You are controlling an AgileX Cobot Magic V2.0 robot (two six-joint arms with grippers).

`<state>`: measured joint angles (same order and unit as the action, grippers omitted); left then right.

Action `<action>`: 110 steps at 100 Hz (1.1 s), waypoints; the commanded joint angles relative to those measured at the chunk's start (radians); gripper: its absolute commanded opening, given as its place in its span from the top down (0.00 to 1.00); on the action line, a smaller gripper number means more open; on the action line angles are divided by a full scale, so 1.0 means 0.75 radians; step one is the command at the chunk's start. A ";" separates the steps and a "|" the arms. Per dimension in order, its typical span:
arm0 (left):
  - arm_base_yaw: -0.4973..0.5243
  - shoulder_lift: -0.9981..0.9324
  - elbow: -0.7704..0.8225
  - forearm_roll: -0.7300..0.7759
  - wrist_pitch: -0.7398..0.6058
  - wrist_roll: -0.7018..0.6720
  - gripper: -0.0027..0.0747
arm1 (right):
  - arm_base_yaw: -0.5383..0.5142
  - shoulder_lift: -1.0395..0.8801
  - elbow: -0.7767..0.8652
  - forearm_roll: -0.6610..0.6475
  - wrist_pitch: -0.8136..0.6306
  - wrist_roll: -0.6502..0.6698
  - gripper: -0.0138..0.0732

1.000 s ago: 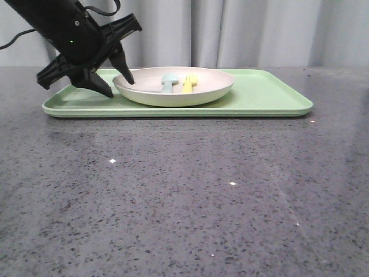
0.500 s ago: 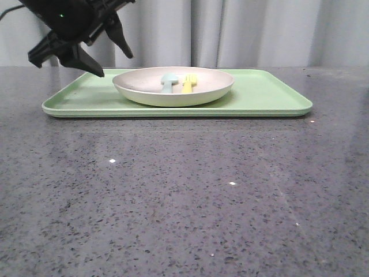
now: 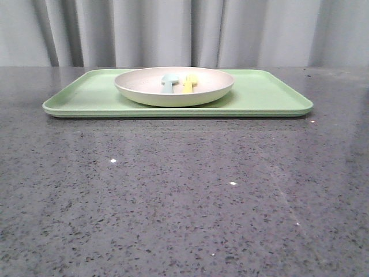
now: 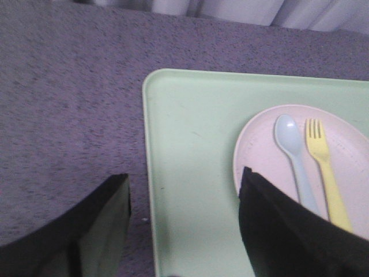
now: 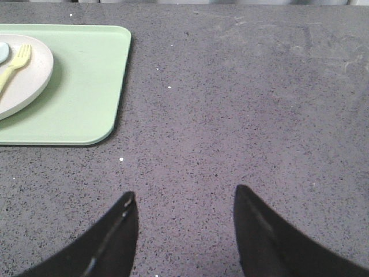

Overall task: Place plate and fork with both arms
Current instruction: 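Open the left gripper and withdraw it from the plate, then move the right gripper toward the plate on the tray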

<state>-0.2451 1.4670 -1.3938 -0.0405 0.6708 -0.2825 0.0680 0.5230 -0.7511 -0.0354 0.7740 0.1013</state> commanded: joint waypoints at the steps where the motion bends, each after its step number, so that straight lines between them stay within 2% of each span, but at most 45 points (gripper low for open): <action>1: 0.003 -0.141 -0.032 0.147 -0.006 -0.001 0.43 | -0.001 0.015 -0.048 -0.011 -0.103 -0.010 0.39; 25: 0.003 -0.392 0.142 0.224 0.025 -0.001 0.43 | -0.001 0.015 -0.048 -0.011 -0.098 -0.010 0.39; 79: 0.003 -1.104 0.920 0.232 -0.053 -0.076 0.44 | -0.001 0.015 -0.048 -0.011 -0.094 -0.010 0.39; 110: 0.003 -1.335 1.151 0.209 -0.051 -0.085 0.44 | -0.001 0.015 -0.048 -0.011 -0.093 -0.010 0.39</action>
<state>-0.2451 0.4875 -0.5356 0.1224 0.7119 -0.3310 0.0680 0.5230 -0.7511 -0.0354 0.7740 0.1013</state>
